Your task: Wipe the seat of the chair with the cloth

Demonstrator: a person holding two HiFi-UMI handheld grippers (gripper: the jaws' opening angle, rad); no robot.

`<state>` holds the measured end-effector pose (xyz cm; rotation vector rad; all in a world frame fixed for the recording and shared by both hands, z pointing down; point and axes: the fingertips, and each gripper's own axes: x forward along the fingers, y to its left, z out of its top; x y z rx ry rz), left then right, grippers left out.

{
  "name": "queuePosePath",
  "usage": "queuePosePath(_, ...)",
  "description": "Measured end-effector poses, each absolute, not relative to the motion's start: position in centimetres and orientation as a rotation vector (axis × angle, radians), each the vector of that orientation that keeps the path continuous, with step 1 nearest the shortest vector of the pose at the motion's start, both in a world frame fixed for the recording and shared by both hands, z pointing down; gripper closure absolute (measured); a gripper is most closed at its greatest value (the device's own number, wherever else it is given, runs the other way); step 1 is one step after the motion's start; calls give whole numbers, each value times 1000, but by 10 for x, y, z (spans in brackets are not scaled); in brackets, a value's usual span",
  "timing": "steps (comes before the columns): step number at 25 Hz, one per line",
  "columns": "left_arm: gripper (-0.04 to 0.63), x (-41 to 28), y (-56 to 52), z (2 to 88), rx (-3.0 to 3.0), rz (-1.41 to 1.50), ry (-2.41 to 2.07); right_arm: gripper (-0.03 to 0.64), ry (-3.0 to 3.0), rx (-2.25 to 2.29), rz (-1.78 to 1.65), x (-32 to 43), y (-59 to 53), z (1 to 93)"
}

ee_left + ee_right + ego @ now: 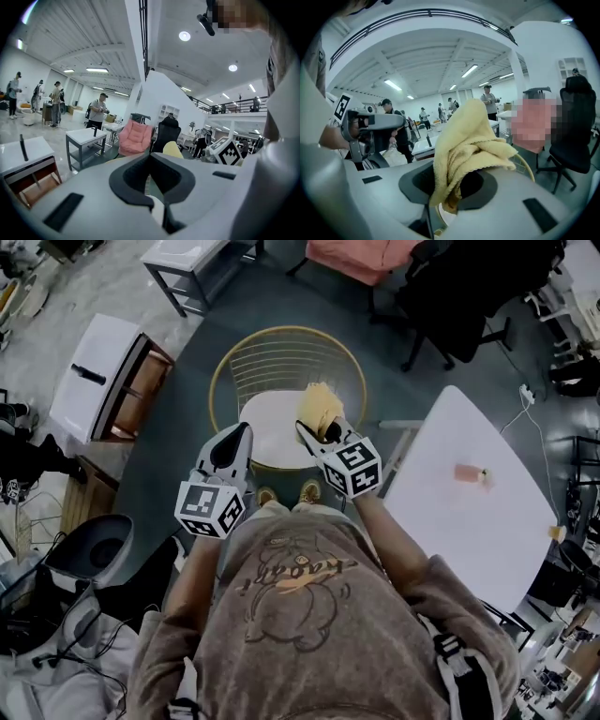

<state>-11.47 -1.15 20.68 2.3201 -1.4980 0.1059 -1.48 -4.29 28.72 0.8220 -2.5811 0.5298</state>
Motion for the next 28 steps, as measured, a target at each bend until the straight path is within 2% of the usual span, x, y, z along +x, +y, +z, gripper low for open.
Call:
queuePosePath(12, 589, -117, 13, 186, 2338, 38, -1543, 506, -2777, 933, 328, 21, -12, 206)
queuePosePath(28, 589, -120, 16, 189, 2441, 25, -1635, 505, -2827, 1212, 228, 64, -3, 189)
